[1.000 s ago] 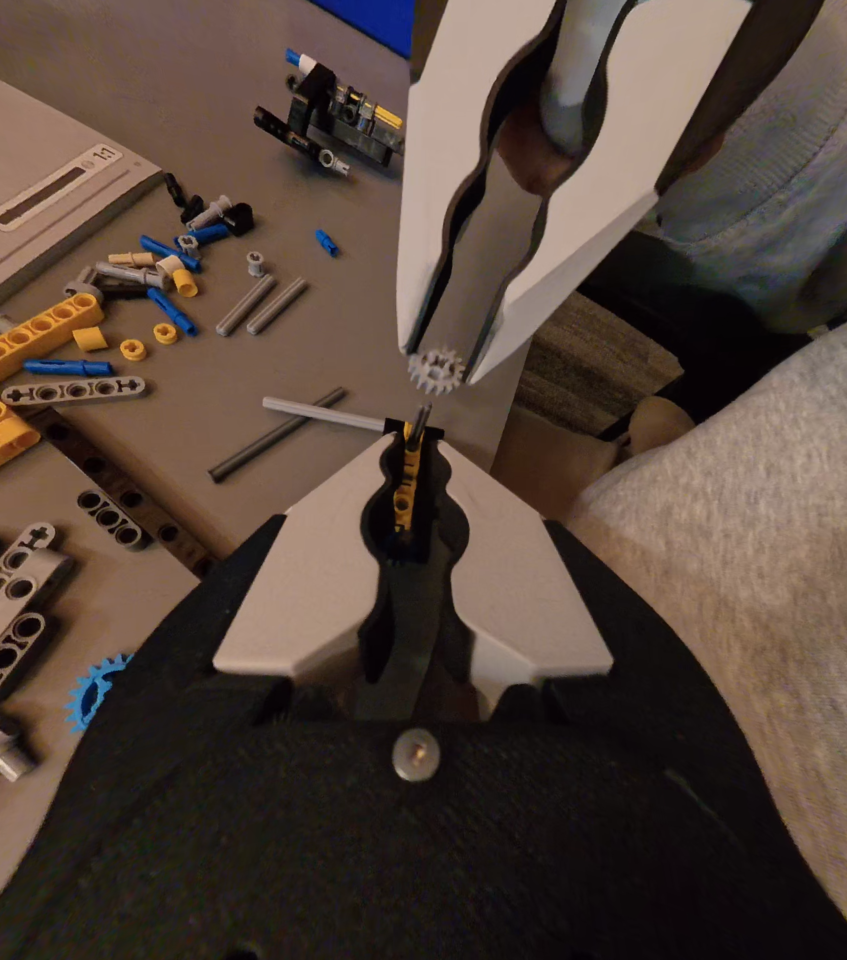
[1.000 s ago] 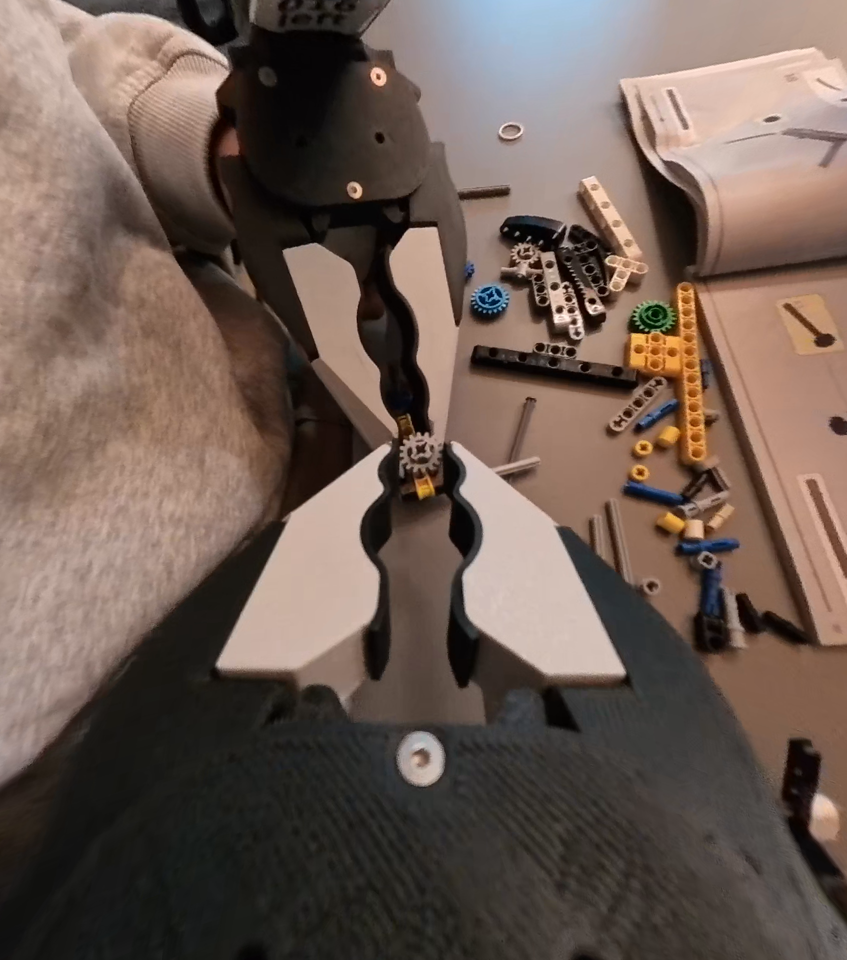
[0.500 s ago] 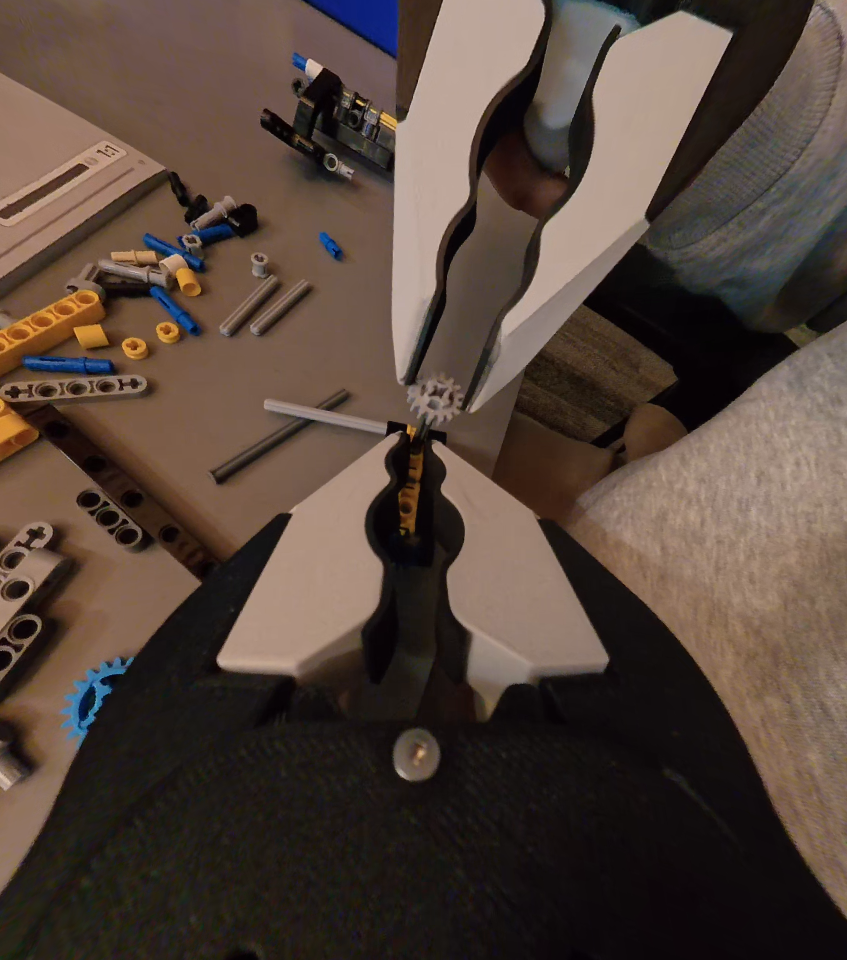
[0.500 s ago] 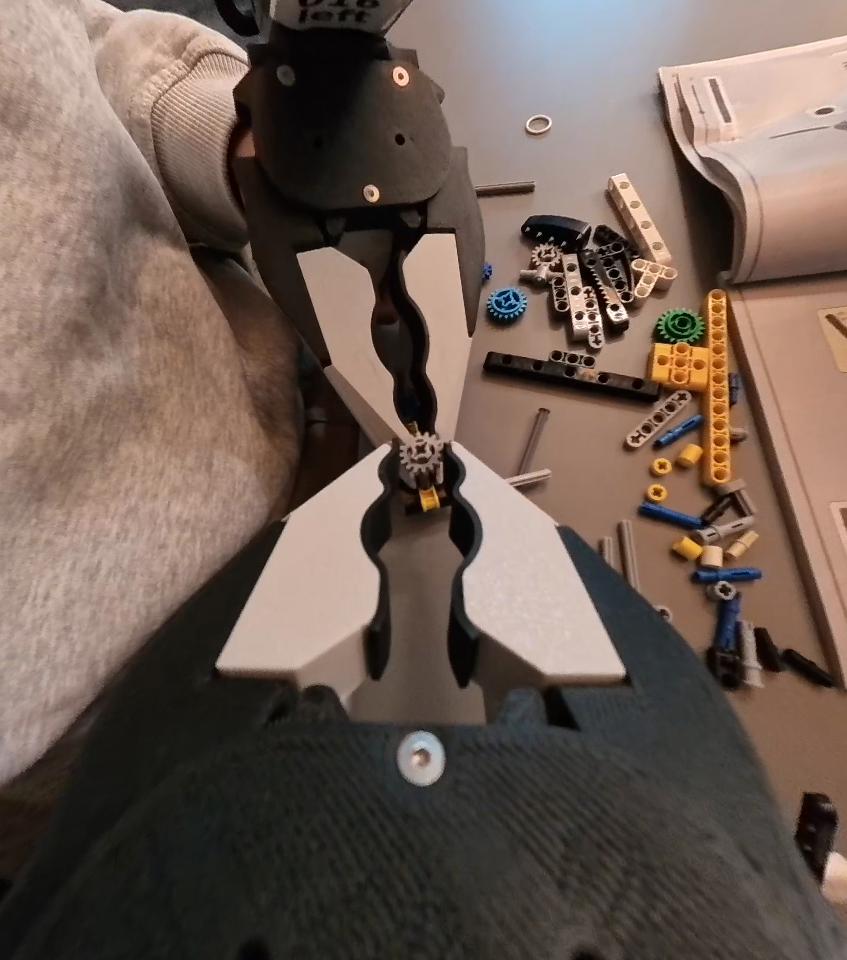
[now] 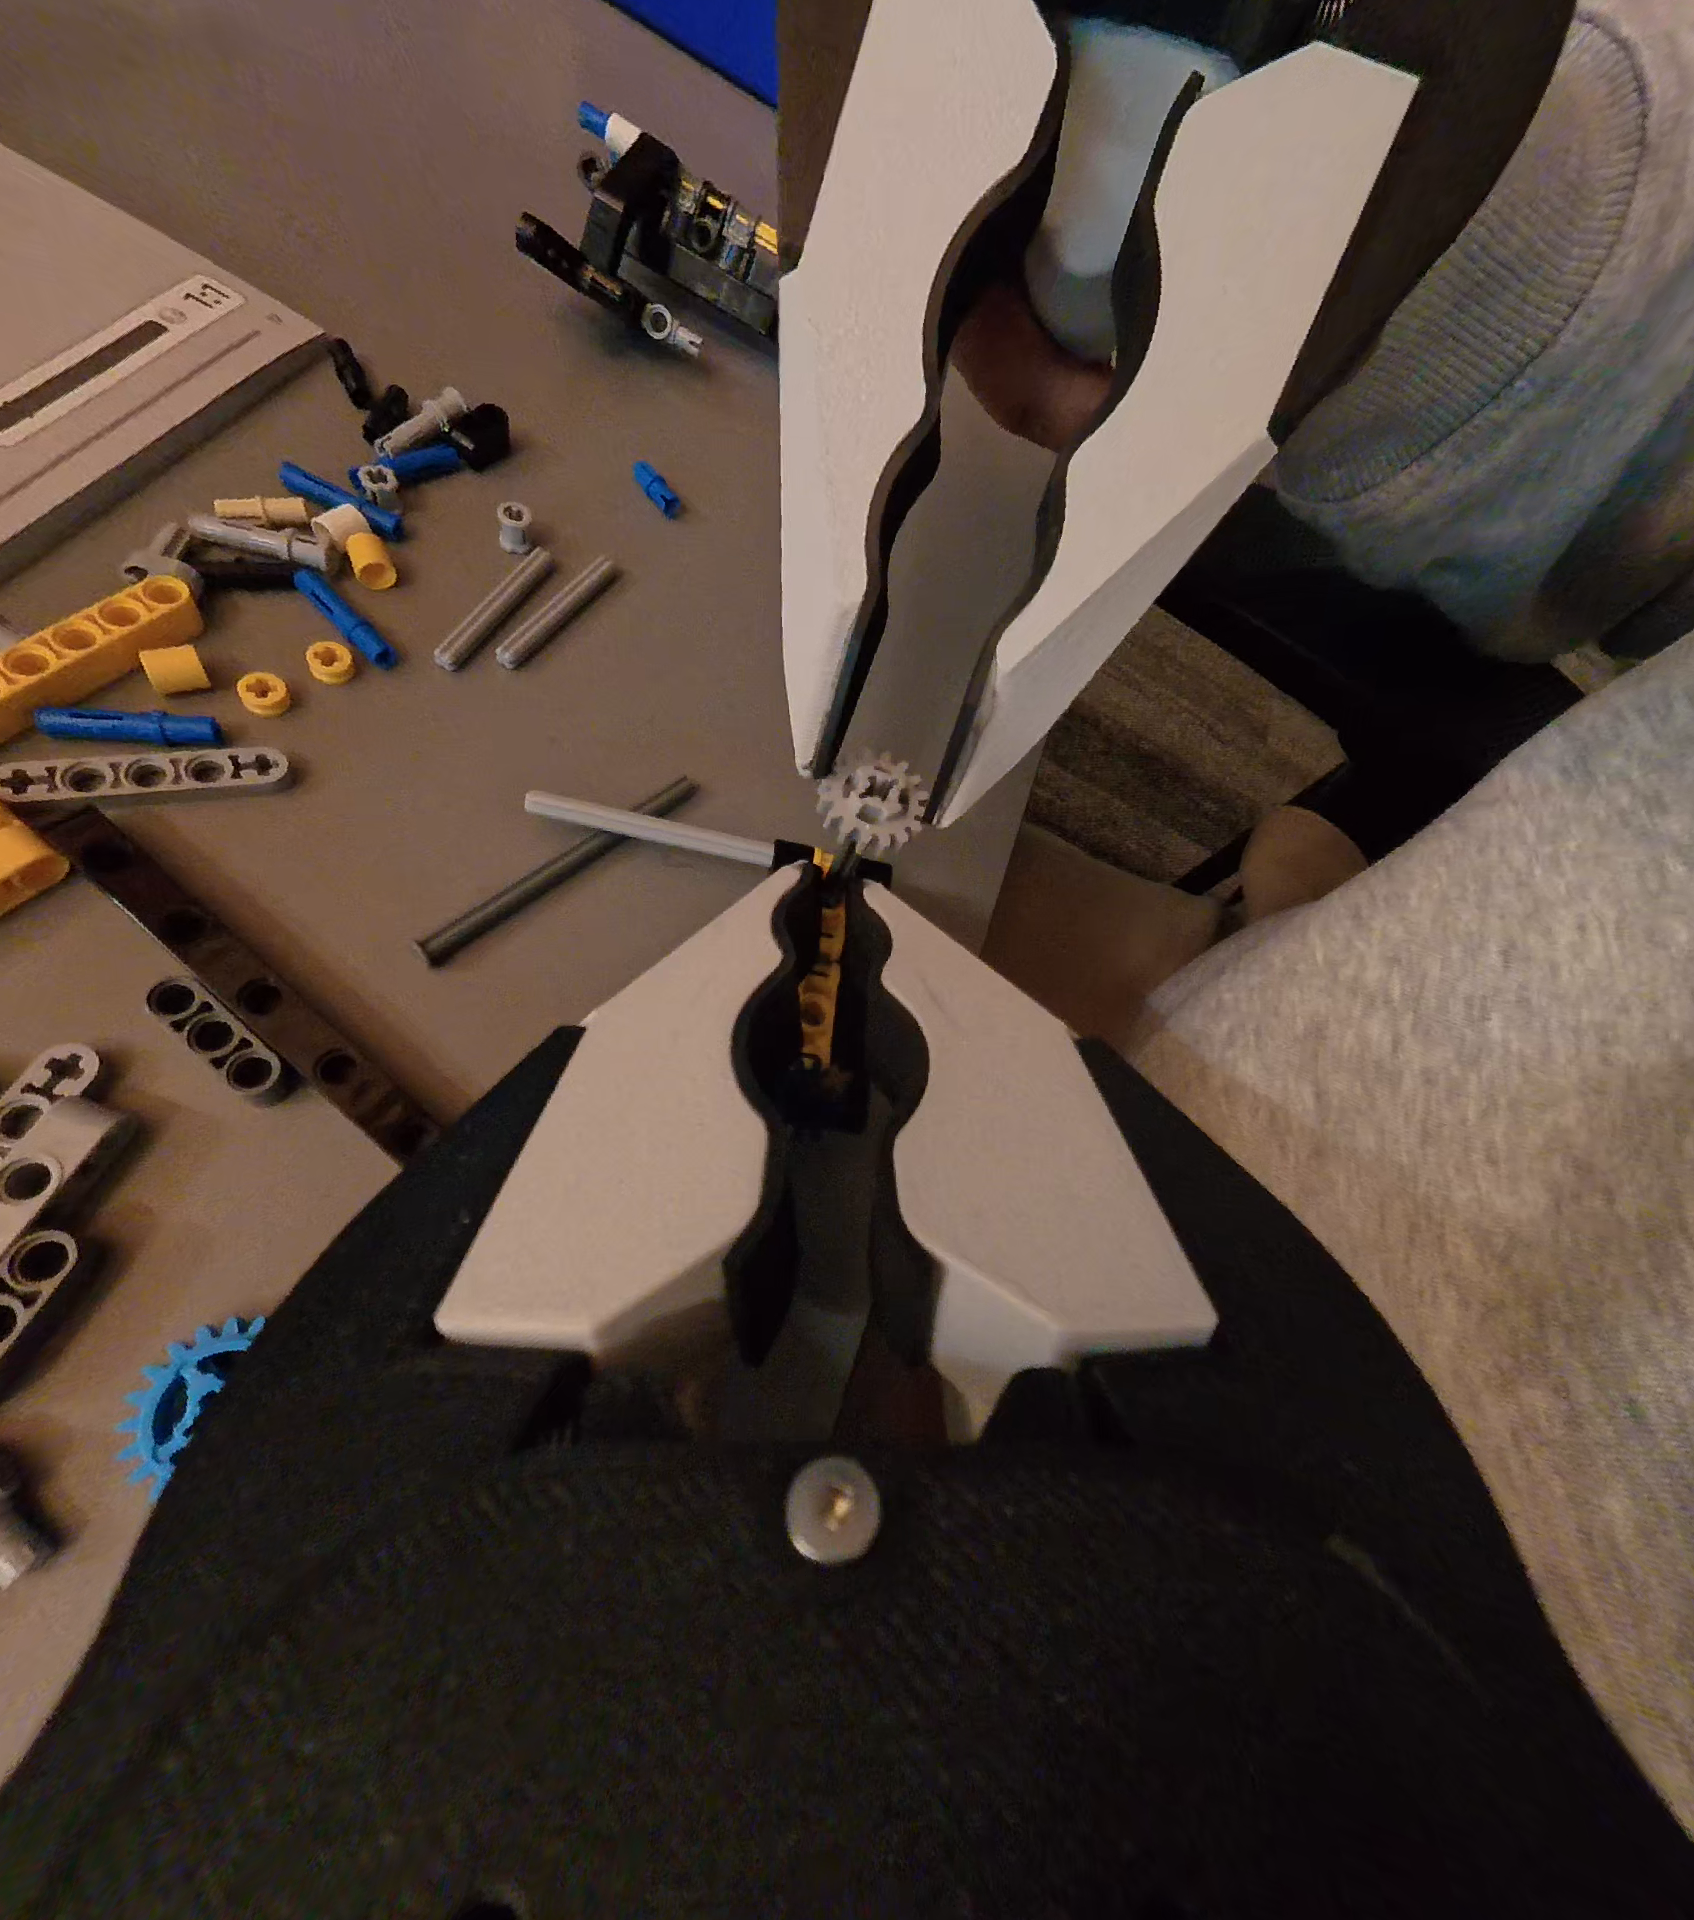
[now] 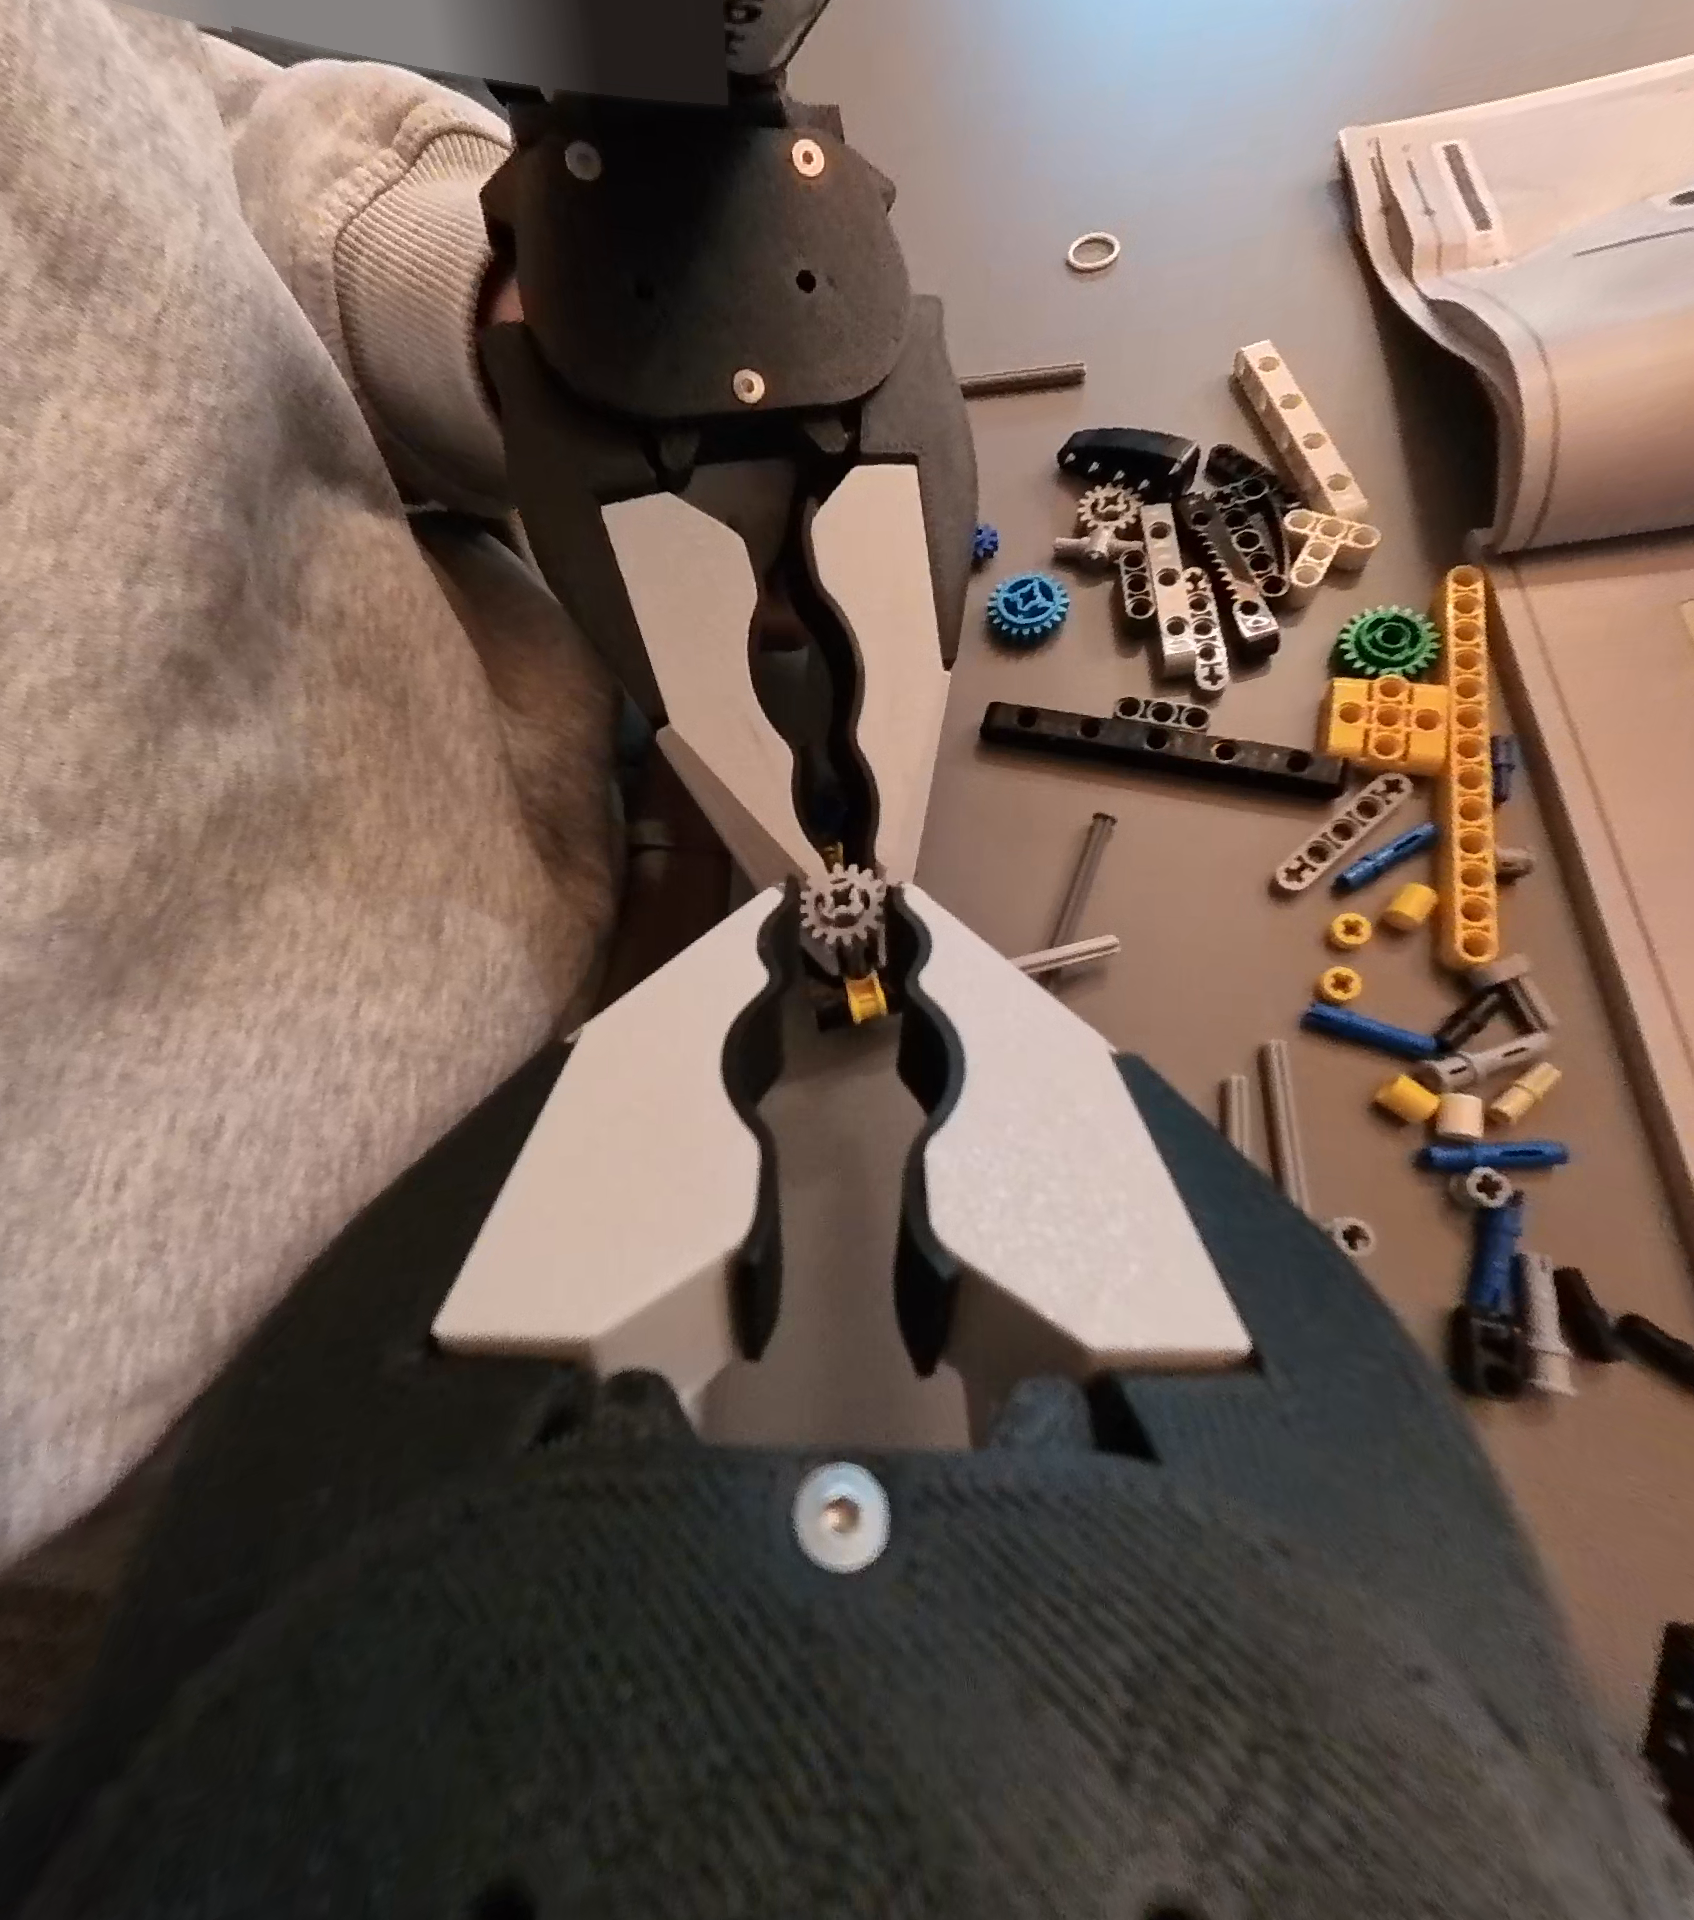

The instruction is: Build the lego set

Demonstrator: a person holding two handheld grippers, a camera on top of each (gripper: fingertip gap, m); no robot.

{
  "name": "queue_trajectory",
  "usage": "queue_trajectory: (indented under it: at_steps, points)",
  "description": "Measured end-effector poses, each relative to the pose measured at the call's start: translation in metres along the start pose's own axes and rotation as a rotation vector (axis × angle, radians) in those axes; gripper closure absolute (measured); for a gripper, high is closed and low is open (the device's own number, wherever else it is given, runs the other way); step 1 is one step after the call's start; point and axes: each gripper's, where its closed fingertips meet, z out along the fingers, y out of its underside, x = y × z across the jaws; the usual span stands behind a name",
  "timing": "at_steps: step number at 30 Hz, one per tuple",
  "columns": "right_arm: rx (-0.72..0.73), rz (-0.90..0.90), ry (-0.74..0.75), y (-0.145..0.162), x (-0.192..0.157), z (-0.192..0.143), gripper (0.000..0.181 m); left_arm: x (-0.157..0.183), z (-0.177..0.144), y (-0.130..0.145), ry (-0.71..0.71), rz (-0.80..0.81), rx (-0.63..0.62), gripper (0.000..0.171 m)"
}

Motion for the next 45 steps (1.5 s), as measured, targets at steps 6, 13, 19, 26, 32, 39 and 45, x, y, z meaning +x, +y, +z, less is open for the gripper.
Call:
queue_trajectory:
  at_steps: [6, 13, 19, 26, 32, 39, 45]
  points:
    - [-0.014, -0.002, -0.007, 0.0008, -0.0014, 0.0, 0.168, 0.0001, 0.0, 0.0001, -0.001, 0.004, 0.0, 0.168]
    - [-0.061, -0.029, 0.011, 0.0004, -0.001, 0.0018, 0.167, -0.0005, -0.0003, 0.0, 0.004, -0.006, 0.001, 0.169]
    - [-0.098, -0.031, 0.012, 0.0013, -0.0007, 0.0014, 0.167, -0.0014, -0.0003, 0.0, 0.0, -0.009, 0.002, 0.168]
    - [-0.078, -0.001, -0.007, 0.0009, -0.0008, 0.0014, 0.169, -0.0017, -0.0001, 0.0, -0.003, -0.007, 0.002, 0.169]
    - [-0.064, 0.046, -0.025, 0.0005, 0.0002, 0.0018, 0.169, -0.002, -0.0002, -0.0002, -0.009, 0.0, 0.005, 0.169]
    - [-0.019, 0.151, -0.076, 0.0004, 0.0008, 0.0011, 0.169, -0.002, 0.0, -0.0002, -0.011, 0.004, 0.006, 0.169]
    - [0.03, 0.197, -0.031, 0.0054, 0.0006, -0.0002, 0.166, -0.0021, 0.0, -0.0004, -0.011, 0.001, 0.006, 0.169]
